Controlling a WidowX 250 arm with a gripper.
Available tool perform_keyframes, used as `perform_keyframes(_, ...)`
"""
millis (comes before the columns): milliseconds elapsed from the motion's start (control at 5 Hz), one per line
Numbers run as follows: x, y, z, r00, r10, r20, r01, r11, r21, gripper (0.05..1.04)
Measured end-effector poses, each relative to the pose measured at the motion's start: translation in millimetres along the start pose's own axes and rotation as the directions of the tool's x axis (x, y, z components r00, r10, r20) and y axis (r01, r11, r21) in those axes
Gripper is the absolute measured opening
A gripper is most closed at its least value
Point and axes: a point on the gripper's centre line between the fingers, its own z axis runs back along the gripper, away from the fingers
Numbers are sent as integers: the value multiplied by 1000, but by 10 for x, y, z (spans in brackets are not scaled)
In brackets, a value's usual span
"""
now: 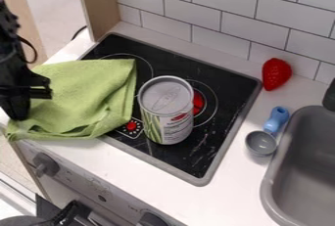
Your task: Move the green cloth to the left side of the can.
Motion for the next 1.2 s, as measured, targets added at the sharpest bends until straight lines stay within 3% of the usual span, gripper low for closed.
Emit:
perform_keyframes(200,188,-94,126,998,45,38,-42,996,-77,214)
perform_keyframes(400,381,-207,229,989,121,85,-111,987,-118,454)
perform_keyframes(600,487,-306,320,983,160,91,-147,980,-130,752)
perform_keyframes(800,494,-389,361,985,157,69,-148,982,-120,983)
perform_keyframes(1000,444,-539,392,995,94,26,-90,987,-134,997)
perform_keyframes(1200,385,-831,379,996,62,60,-46,971,-236,997)
